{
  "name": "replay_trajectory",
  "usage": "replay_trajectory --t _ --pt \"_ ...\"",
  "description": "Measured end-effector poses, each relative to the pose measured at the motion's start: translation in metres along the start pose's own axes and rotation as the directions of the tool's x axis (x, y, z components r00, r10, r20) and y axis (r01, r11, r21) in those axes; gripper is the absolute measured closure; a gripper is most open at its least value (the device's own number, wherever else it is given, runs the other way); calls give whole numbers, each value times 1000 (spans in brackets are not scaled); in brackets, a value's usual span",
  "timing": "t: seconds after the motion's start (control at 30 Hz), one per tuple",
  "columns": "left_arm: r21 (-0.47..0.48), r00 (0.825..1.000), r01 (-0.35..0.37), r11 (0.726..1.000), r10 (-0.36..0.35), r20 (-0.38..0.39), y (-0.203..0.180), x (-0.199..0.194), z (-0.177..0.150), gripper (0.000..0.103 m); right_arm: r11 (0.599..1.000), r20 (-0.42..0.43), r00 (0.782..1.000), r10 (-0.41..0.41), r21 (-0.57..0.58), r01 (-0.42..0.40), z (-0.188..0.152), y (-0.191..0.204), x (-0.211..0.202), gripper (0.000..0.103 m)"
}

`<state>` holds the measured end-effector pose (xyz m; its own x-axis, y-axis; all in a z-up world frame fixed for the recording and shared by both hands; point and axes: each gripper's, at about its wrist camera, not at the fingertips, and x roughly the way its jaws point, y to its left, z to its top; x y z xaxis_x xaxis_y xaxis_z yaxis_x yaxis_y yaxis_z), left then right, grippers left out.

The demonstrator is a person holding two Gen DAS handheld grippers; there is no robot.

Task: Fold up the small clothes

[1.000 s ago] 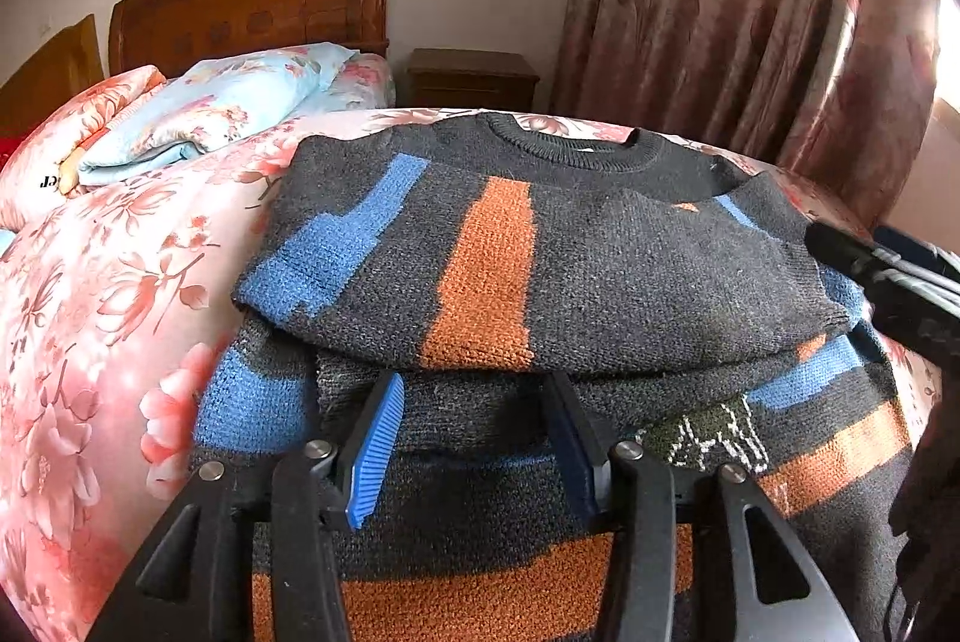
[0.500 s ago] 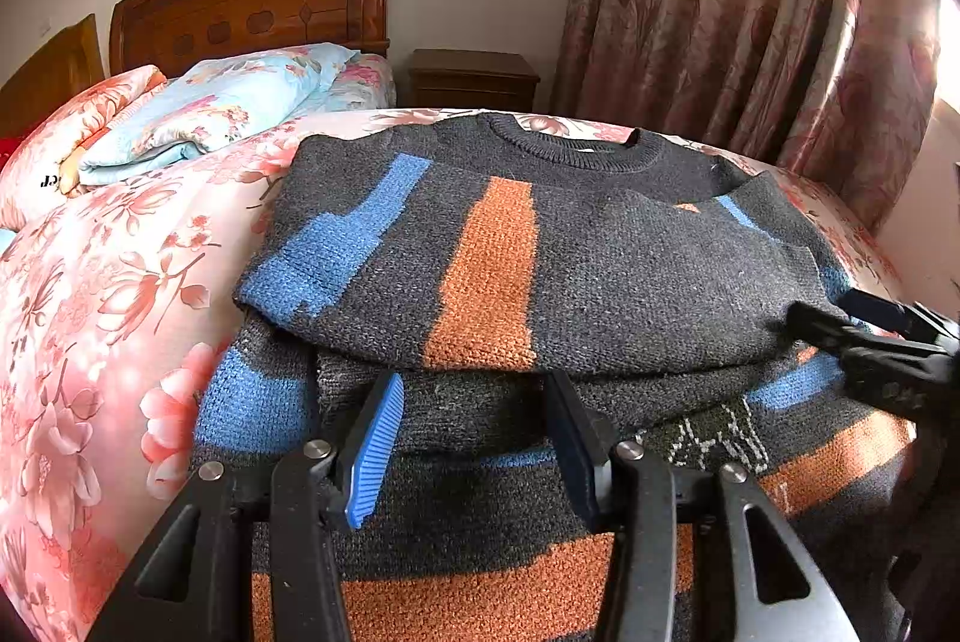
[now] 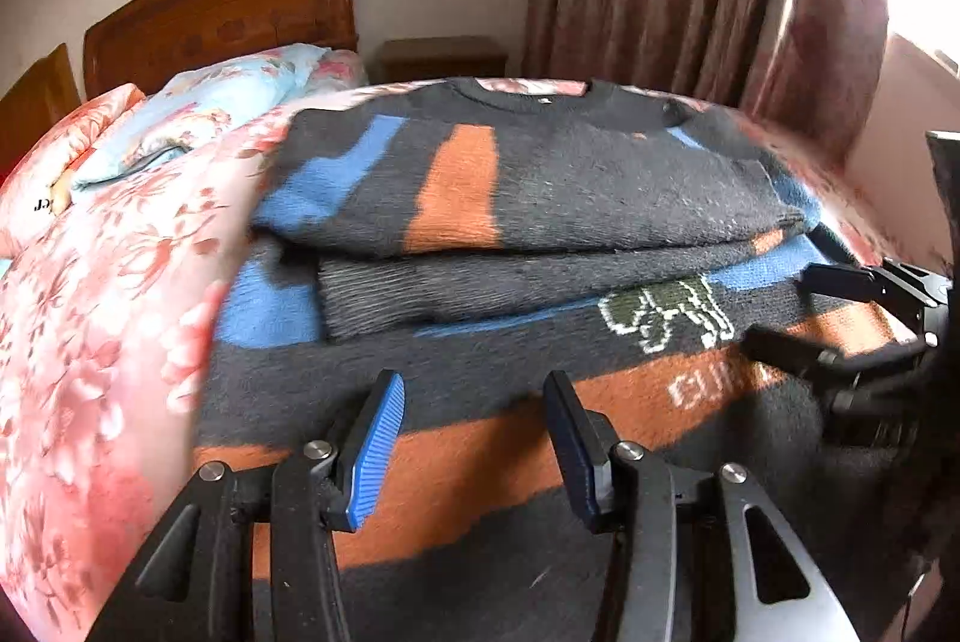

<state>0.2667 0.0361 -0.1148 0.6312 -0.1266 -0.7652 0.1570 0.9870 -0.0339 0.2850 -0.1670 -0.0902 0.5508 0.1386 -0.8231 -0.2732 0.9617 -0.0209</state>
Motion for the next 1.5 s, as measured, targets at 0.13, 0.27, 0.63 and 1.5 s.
replay_trajectory --t 0.13,0.27,0.63,1.5 --pt "-93 999 48 995 -47 12 41 -8 -10 54 998 -23 999 -25 49 27 -18 -26 -10 0" --pt "-132 999 46 990 -44 18 52 -12 -12 54 992 -30 997 -75 96 78 -39 -53 -25 0" --pt "61 999 40 997 -39 -16 -32 -14 -18 55 988 21 999 25 -151 -21 -39 45 -37 0" --pt "86 998 61 994 -62 10 -2 -60 -82 56 992 -20 998 60 -110 -62 -87 29 -65 0"
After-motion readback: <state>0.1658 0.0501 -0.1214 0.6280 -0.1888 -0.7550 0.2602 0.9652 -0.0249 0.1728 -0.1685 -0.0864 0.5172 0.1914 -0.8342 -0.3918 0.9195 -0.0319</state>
